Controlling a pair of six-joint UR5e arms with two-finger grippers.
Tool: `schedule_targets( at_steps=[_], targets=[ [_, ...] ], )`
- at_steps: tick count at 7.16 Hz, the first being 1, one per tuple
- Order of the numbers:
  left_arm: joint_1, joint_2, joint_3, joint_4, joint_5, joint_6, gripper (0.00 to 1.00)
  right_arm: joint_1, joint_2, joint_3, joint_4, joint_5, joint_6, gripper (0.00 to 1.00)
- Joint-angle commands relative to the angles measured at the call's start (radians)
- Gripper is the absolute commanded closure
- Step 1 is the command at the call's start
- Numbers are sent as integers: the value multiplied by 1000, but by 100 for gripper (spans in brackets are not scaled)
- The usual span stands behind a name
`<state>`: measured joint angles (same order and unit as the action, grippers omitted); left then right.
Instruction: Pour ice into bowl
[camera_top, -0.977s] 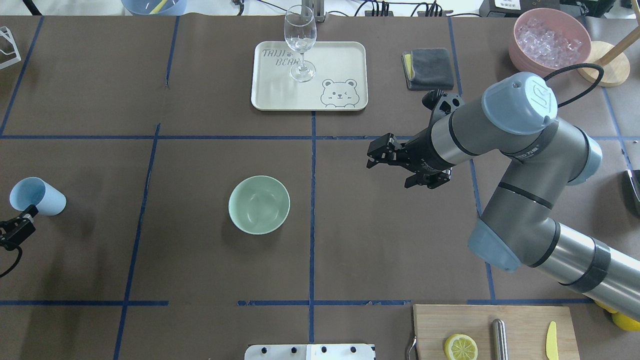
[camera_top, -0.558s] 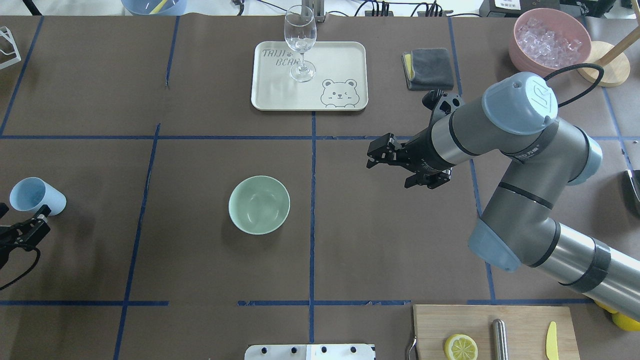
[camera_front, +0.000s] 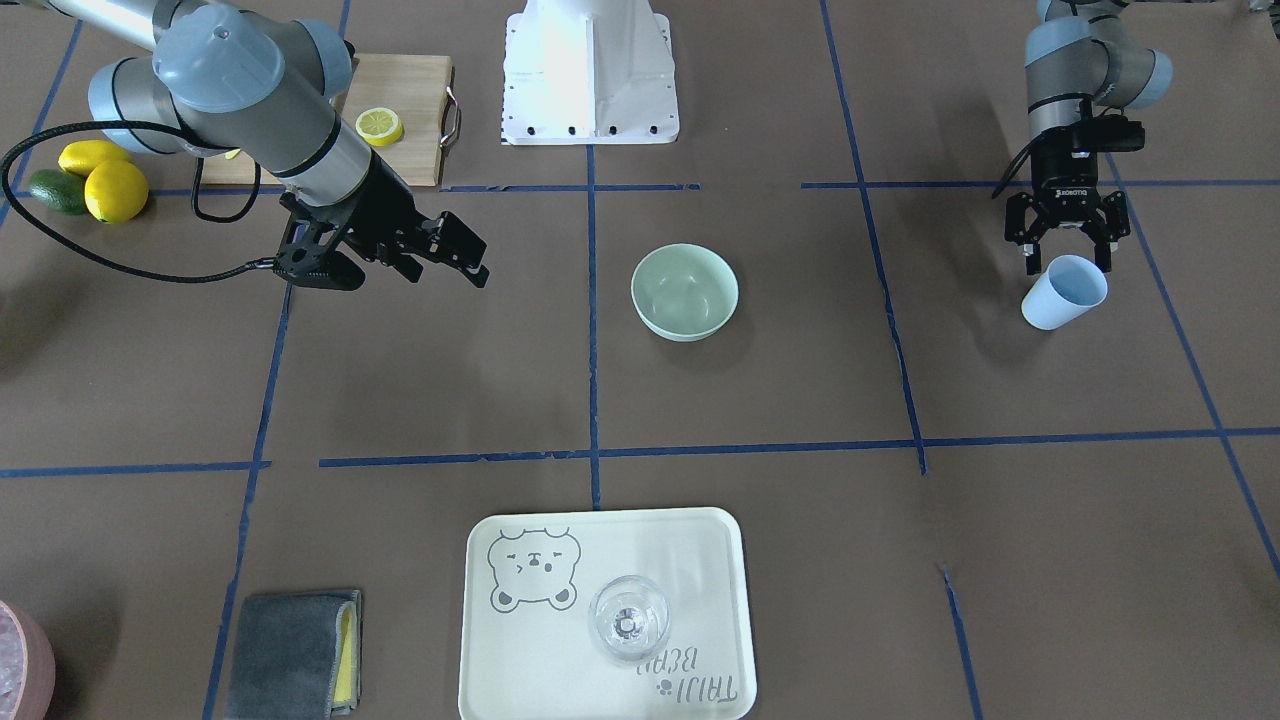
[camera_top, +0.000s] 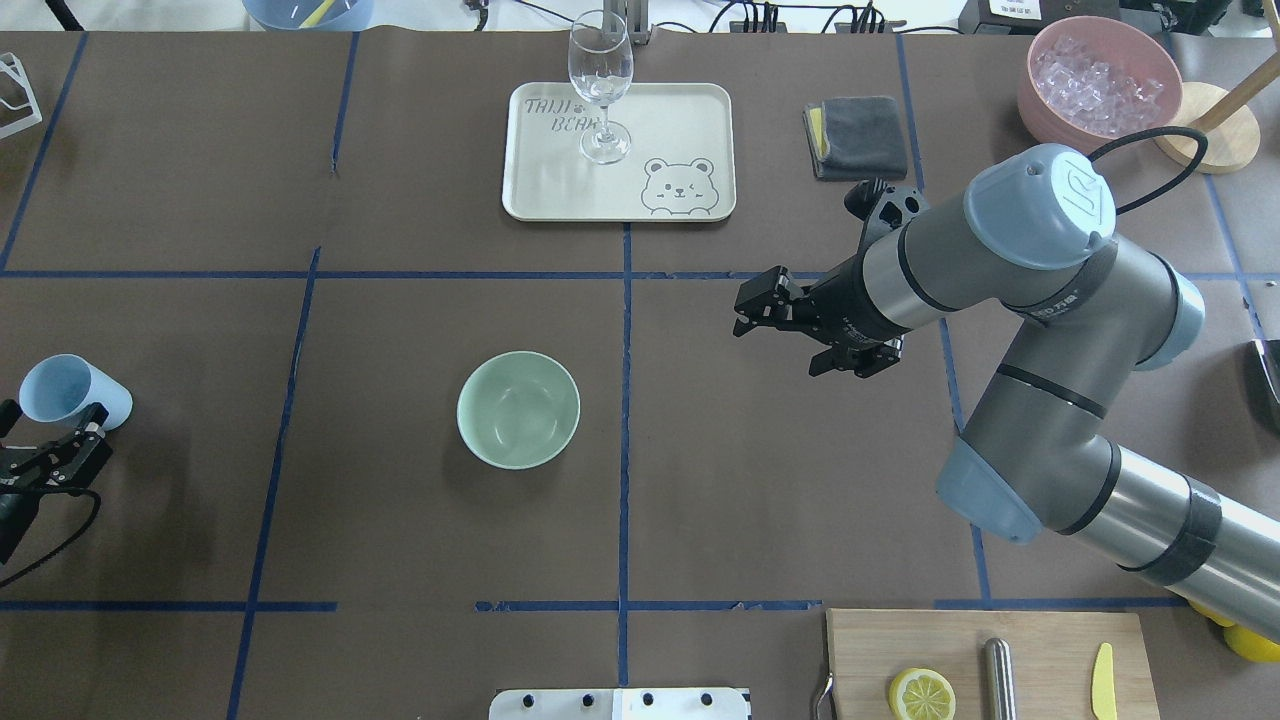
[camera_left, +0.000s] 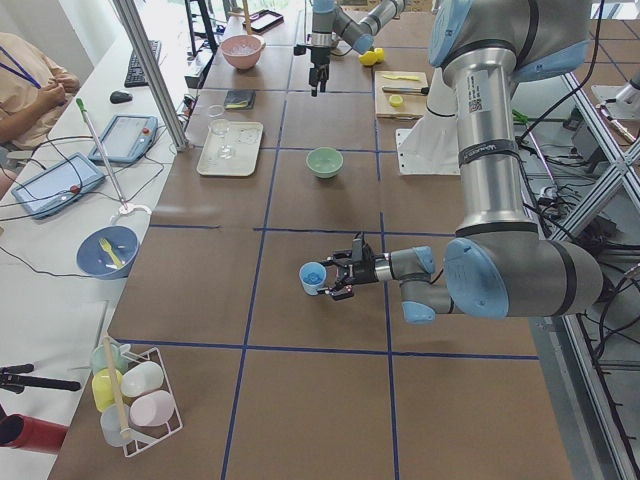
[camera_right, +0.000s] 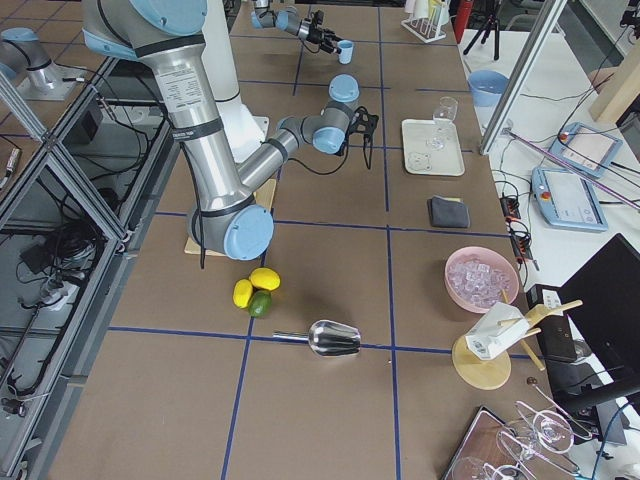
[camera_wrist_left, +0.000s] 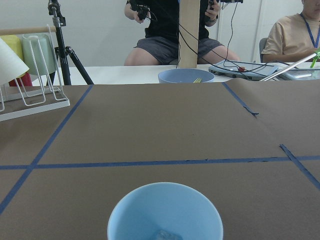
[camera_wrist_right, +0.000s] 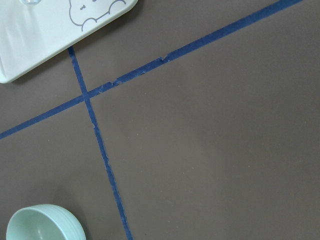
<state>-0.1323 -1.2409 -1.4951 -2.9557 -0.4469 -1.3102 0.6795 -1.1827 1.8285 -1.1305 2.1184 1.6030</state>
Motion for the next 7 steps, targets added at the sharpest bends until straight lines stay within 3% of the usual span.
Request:
schedule_targets(
  at_steps=[1, 7],
  targets=[
    [0, -52, 41, 0, 40, 5, 0, 0, -2, 0, 0, 0, 0, 0],
    [-35, -91, 92, 7, 40, 5, 0, -2, 2, 3, 0, 0, 1, 0]
  ],
)
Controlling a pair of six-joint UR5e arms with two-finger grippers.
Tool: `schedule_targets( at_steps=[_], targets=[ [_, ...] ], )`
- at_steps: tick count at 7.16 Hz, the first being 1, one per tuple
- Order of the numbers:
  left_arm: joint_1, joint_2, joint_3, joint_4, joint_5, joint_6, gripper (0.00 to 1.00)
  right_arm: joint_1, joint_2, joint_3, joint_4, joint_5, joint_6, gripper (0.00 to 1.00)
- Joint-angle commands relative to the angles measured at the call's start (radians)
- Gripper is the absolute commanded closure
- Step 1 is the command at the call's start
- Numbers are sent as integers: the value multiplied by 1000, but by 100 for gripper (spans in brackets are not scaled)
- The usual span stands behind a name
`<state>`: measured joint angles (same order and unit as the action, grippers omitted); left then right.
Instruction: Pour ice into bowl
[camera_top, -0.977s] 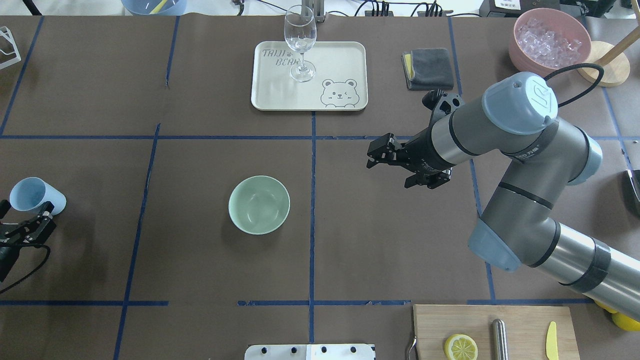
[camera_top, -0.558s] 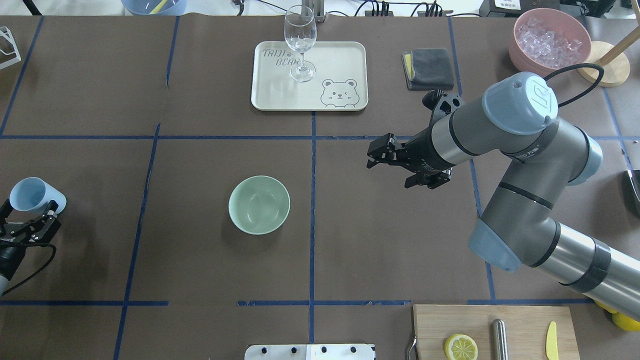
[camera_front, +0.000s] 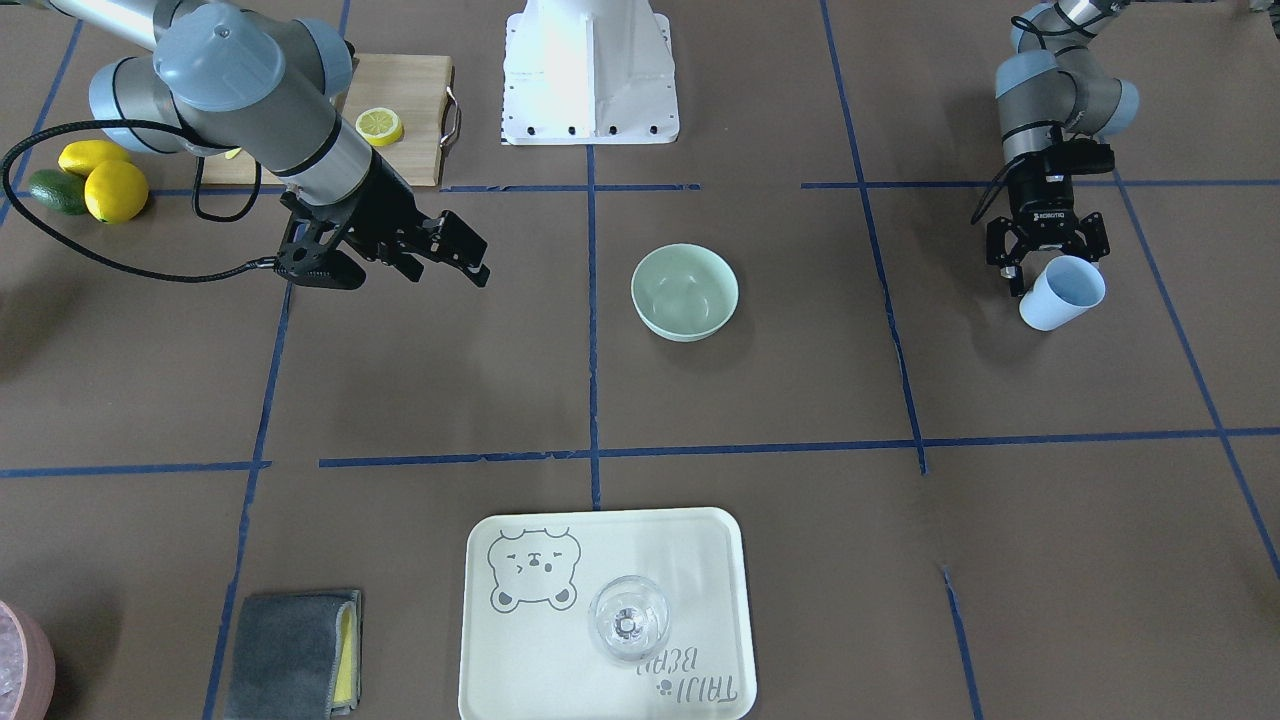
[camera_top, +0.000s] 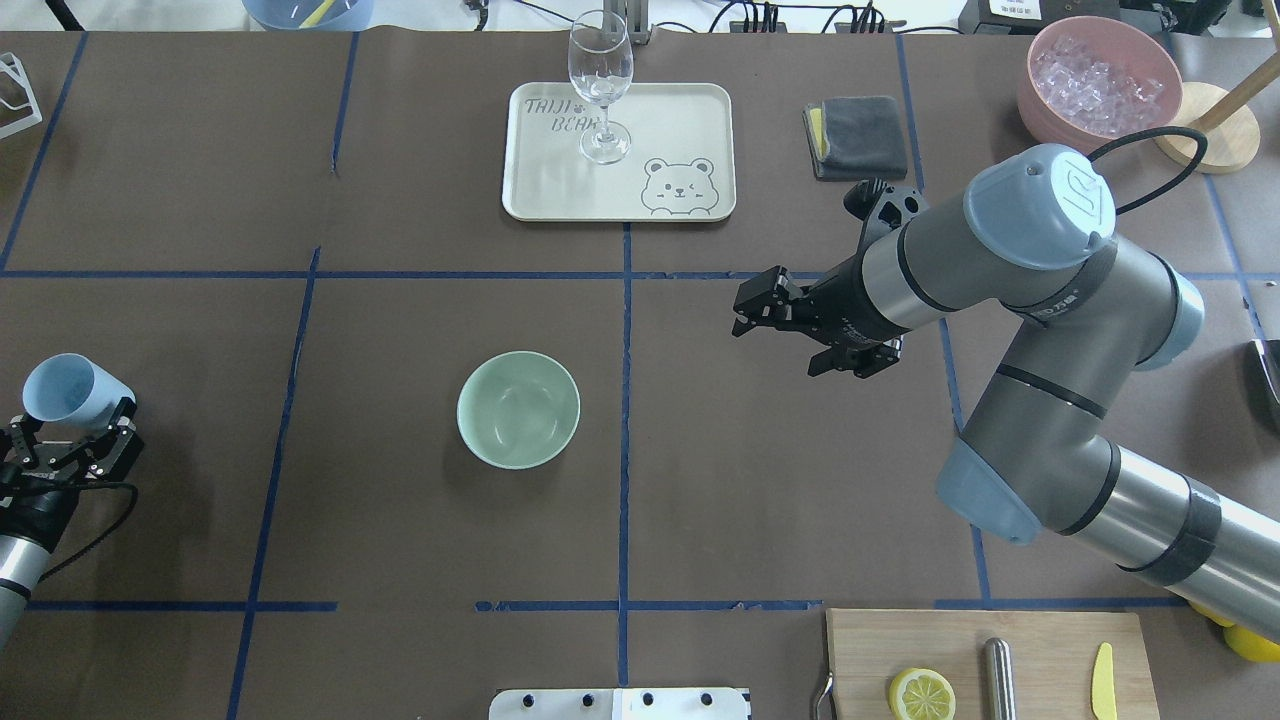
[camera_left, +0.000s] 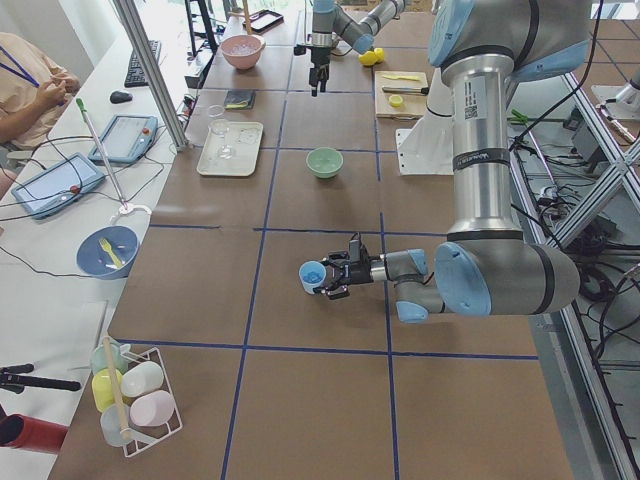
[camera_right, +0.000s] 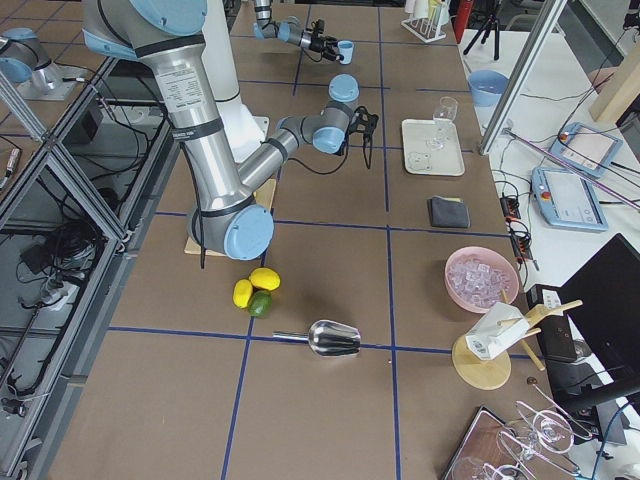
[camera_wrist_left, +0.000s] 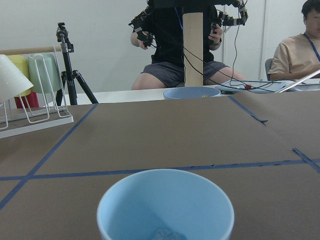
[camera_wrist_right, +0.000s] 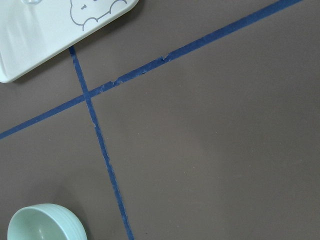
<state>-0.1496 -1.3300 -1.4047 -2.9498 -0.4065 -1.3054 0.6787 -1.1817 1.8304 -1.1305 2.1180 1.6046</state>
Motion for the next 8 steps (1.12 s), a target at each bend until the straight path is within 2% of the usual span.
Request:
schedule_targets(
  at_steps=[1, 6, 8],
  targets=[
    [-30, -3, 3, 3, -2, -2, 0, -1, 4, 1, 0, -1, 2, 0],
    [-68, -48, 58, 6, -3, -2, 0, -1, 2, -2, 0, -1, 0, 0],
    [-70, -61, 73, 6, -3, 0, 5, -1, 2, -2, 0, -1, 0, 0]
  ],
)
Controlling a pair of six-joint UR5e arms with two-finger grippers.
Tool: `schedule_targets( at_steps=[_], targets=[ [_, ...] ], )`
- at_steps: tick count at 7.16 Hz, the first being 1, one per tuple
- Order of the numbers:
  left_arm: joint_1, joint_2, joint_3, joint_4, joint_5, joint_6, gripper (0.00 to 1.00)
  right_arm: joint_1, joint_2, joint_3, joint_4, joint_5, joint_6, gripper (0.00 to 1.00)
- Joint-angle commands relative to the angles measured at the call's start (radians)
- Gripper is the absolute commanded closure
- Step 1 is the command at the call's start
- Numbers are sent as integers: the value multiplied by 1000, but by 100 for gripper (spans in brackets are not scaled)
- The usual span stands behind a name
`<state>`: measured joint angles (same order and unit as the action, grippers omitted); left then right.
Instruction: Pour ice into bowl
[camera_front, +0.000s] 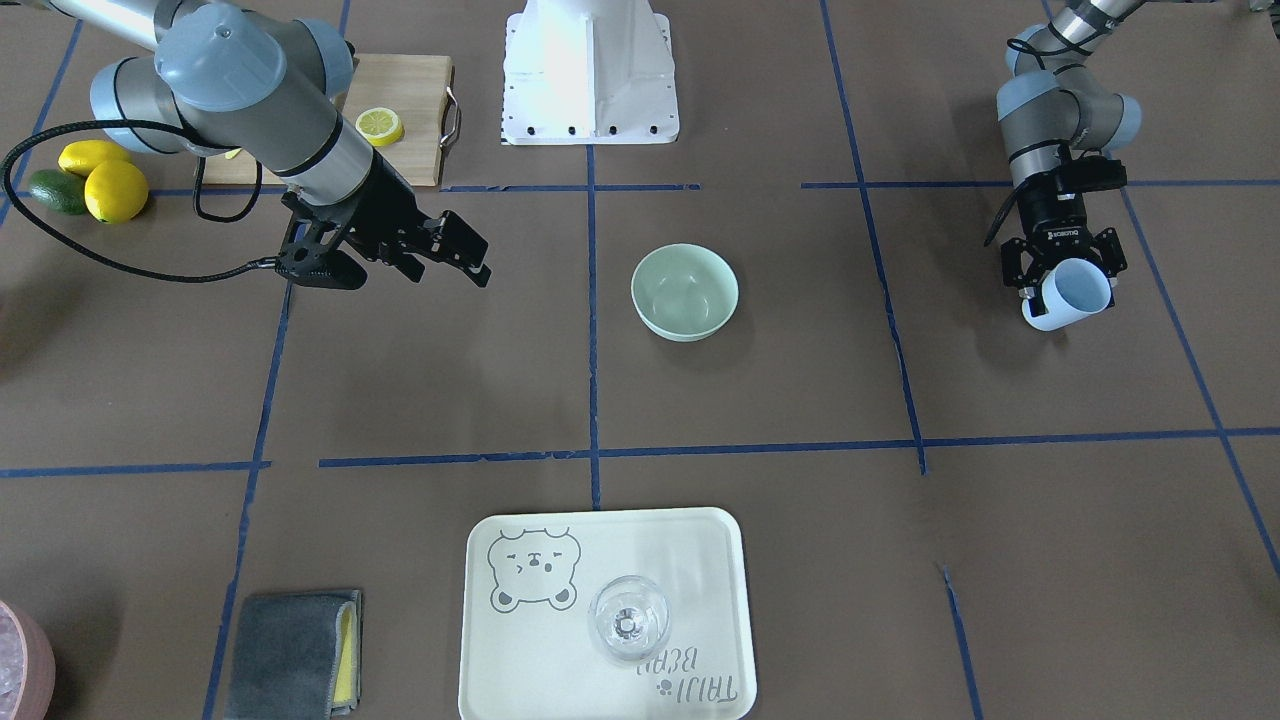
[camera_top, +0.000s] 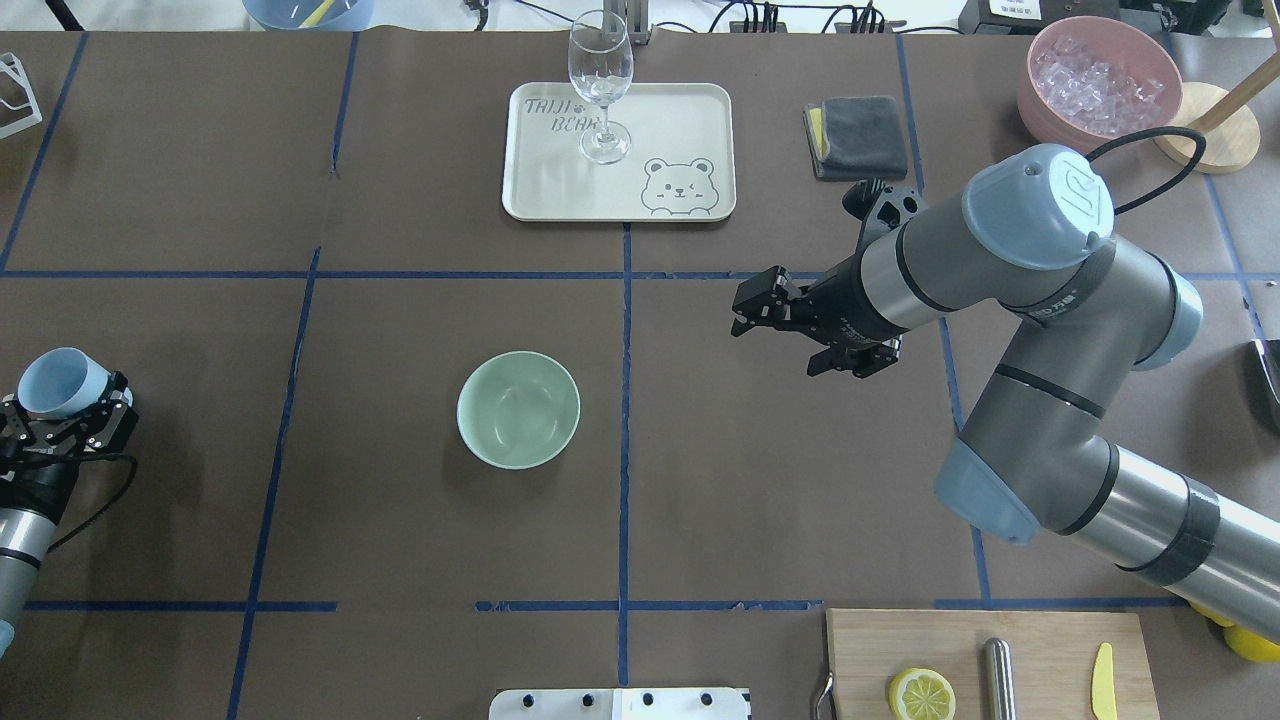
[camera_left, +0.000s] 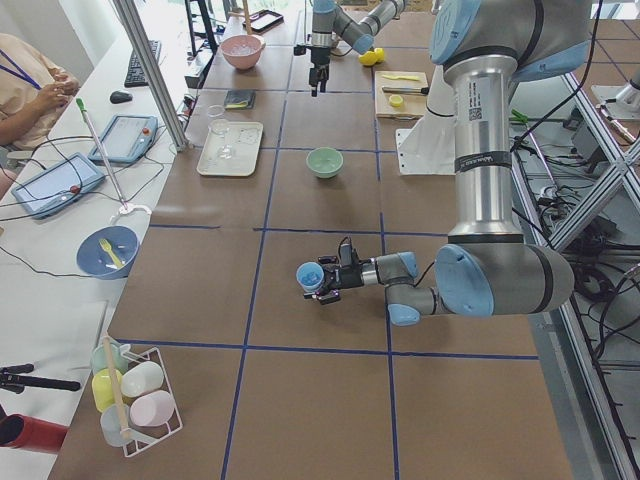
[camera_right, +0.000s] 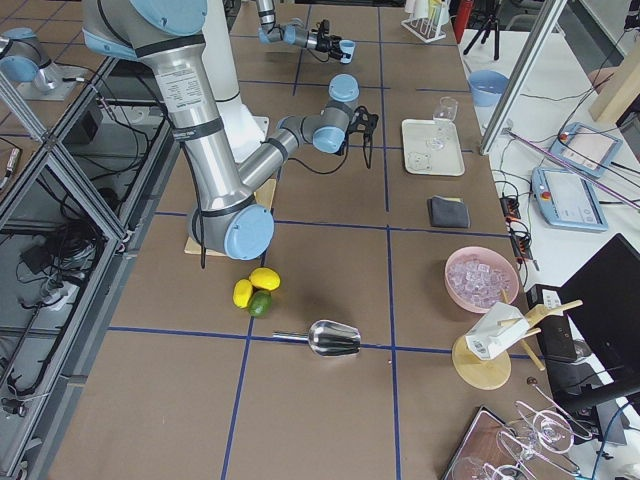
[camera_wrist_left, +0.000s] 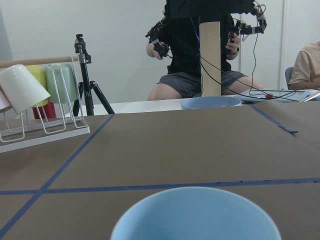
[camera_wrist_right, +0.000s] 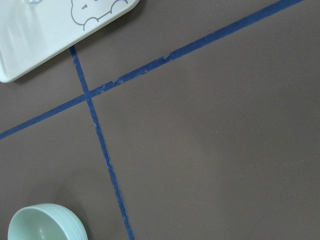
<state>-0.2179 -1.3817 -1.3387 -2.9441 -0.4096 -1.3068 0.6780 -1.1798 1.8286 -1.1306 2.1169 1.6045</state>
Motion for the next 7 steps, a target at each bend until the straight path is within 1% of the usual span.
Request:
schedule_targets(
  at_steps=[1, 2, 3, 4, 5, 6, 7],
  targets=[
    [-1, -14, 7, 0, 0, 3, 19, 0, 0, 0, 0, 0, 0, 0],
    [-3, -14, 7, -3, -1, 6, 54, 0, 0, 0, 0, 0, 0, 0],
    [-3, -14, 3, -13, -3, 15, 81, 0, 0, 1, 0, 0, 0, 0],
    [-9, -16, -20, -30, -3, 27, 100, 0, 2, 1, 0, 0, 0, 0],
    [-23, -22, -90, -55, -23, 125, 100, 0, 2, 1, 0, 0, 0, 0],
    [-46, -37, -147, -97, -93, 274, 100, 0, 2, 1, 0, 0, 0, 0],
    [-52, -52, -202, -110, -118, 420, 100, 0, 0, 3, 0, 2, 0, 0]
  ],
)
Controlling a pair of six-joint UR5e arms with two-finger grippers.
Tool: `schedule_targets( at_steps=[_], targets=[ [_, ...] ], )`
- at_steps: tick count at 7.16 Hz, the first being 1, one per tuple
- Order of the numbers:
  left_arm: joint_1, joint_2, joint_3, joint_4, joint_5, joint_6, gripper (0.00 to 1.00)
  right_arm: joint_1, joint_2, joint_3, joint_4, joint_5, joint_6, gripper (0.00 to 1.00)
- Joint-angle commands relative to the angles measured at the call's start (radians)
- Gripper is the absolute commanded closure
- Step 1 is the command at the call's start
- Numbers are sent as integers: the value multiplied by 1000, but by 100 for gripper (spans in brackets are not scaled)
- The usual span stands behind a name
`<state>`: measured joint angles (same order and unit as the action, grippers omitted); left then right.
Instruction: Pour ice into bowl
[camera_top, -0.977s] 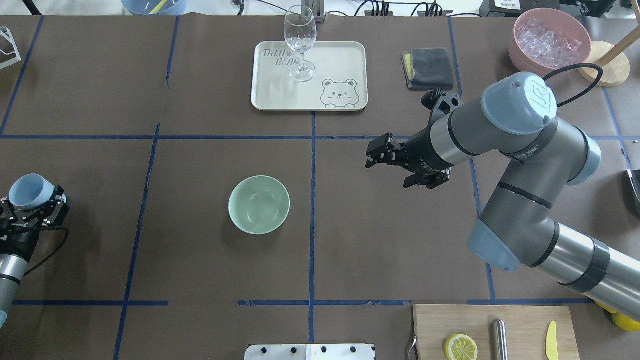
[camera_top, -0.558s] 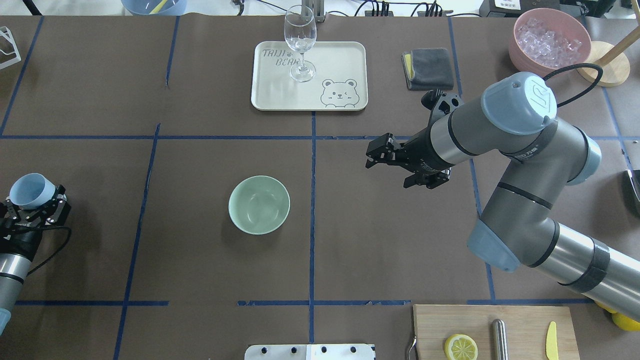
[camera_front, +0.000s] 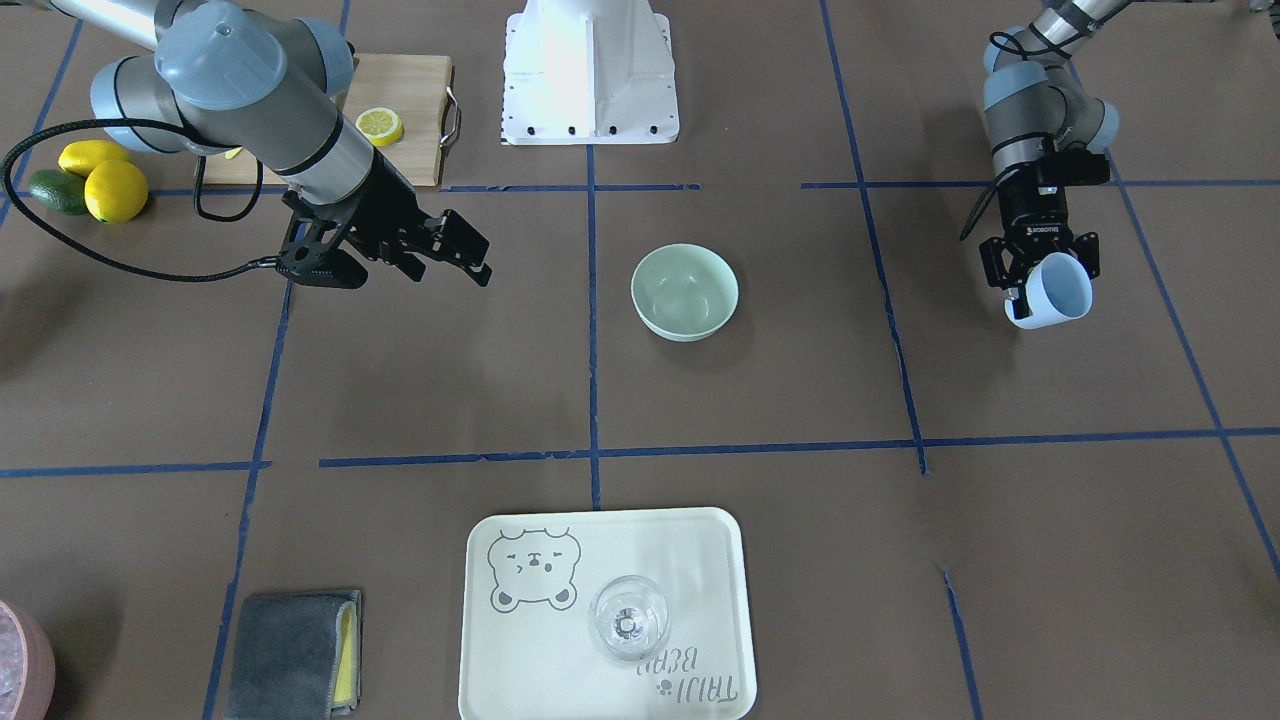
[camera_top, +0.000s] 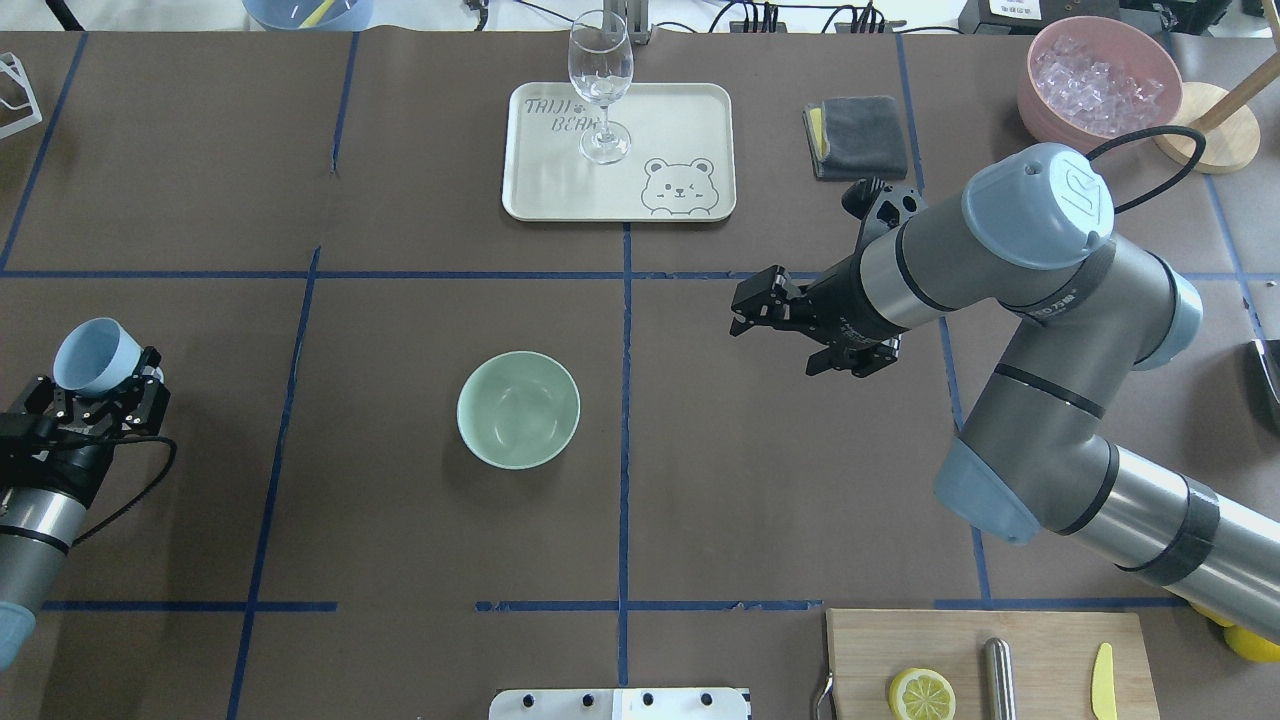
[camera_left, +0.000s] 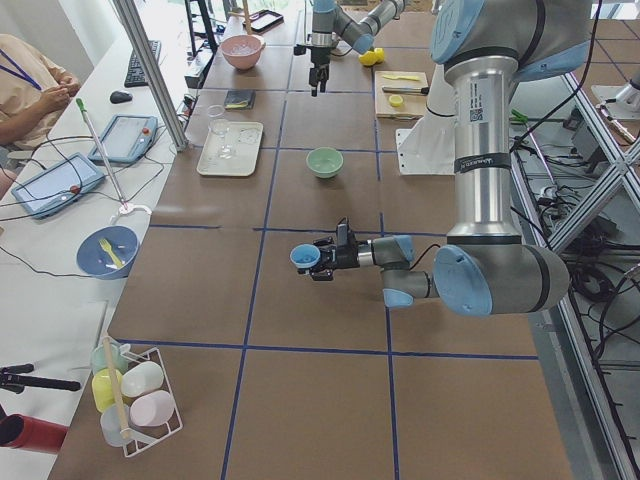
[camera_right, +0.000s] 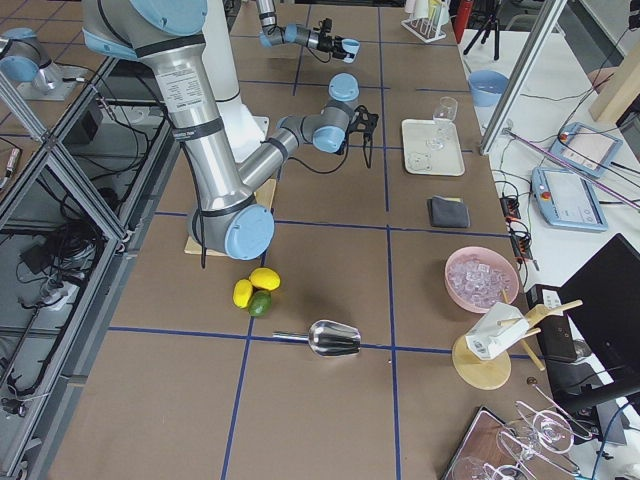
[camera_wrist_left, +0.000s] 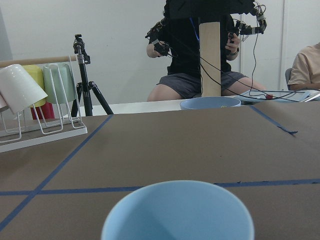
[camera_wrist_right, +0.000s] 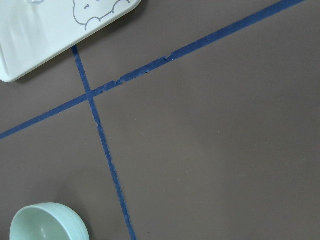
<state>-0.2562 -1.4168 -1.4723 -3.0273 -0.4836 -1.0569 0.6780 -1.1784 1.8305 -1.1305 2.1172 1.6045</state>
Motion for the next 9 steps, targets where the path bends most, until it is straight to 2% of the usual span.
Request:
schedule_targets(
  at_steps=[1, 3, 4, 5, 6, 7, 9],
  targets=[
    [-12, -96, -92, -28, -52, 246, 100, 0, -1, 1, 0, 3, 2, 0],
    [-2, -218, -127, -16, -52, 457, 100, 3, -4, 0, 0, 4, 0, 0],
    [14, -229, -131, -25, -49, 521, 100, 3, -6, 0, 0, 6, 0, 0],
    [93, -237, -179, -15, -44, 541, 100, 5, -7, 0, 0, 9, 0, 0],
    [112, -237, -219, -21, -53, 681, 100, 3, -26, -2, 32, 10, 2, 0],
    [142, -247, -241, -39, -123, 698, 100, 5, -53, -2, 76, 20, 3, 0],
    [144, -270, -215, 86, -151, 858, 100, 20, -61, -5, 90, 27, 3, 0]
  ],
)
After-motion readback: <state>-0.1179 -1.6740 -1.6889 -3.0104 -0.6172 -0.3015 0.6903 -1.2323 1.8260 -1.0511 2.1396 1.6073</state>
